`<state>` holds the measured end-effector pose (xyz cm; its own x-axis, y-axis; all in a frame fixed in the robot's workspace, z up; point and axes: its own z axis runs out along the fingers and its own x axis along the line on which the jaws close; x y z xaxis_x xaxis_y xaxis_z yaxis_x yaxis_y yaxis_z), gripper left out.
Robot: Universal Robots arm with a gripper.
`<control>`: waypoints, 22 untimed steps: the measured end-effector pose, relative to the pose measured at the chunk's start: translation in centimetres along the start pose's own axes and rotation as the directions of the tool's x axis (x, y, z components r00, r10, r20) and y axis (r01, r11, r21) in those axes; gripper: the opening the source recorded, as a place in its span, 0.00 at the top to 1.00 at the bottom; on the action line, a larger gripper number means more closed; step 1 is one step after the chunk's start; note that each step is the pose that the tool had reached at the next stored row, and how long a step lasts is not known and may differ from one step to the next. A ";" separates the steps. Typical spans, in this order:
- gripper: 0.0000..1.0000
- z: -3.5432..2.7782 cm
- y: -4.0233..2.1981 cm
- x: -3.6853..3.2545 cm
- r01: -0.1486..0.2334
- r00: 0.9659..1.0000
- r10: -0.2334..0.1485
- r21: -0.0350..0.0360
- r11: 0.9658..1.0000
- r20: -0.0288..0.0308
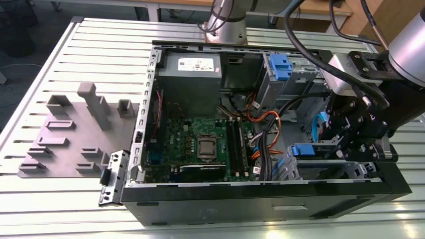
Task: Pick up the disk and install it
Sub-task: 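Insert the first disk wire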
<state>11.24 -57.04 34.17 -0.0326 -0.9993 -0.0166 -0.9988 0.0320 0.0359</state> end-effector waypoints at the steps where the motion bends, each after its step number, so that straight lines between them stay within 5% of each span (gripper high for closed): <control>1: 0.58 0.00 0.00 0.00 0.000 1.000 0.000 0.000 1.000 0.000; 22: 0.58 -1.94 0.07 -0.03 0.000 1.000 0.000 0.000 1.000 0.000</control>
<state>11.24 -57.04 36.11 -0.0326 -0.9993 -0.0167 -0.9988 0.0320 0.0359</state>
